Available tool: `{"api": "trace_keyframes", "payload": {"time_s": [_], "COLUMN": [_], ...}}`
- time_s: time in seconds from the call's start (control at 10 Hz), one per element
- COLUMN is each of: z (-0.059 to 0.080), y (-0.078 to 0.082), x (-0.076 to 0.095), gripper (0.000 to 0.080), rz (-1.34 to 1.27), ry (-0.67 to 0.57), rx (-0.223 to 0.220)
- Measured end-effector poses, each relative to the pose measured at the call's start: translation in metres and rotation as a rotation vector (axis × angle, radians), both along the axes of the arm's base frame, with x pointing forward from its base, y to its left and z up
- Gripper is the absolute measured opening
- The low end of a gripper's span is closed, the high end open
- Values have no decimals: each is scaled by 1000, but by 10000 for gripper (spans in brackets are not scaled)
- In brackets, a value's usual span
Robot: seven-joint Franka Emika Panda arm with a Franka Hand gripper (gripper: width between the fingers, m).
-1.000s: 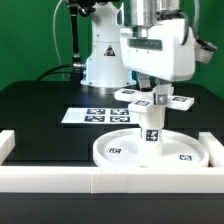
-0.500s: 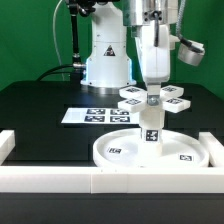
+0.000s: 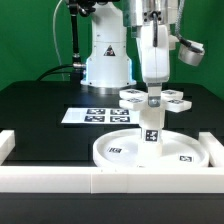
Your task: Assemble round table
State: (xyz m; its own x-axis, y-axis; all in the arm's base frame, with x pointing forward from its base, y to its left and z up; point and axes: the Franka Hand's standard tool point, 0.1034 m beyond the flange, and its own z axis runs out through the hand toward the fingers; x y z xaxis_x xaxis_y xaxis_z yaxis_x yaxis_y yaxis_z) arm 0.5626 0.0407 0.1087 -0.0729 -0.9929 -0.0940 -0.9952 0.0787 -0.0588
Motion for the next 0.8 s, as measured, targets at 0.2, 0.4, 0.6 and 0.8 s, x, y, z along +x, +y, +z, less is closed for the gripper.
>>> {"api": "trace_keyframes", "payload": {"time_s": [0.2, 0.4, 0.6, 0.8], "z": [19, 14, 14, 16], "y": [3, 3, 4, 11], "x": [4, 2, 2, 8], "gripper": [647, 649, 649, 649], "rz": [57, 130, 347, 622], "ry": [-26, -27, -42, -54], "rx": [29, 21, 3, -18]}}
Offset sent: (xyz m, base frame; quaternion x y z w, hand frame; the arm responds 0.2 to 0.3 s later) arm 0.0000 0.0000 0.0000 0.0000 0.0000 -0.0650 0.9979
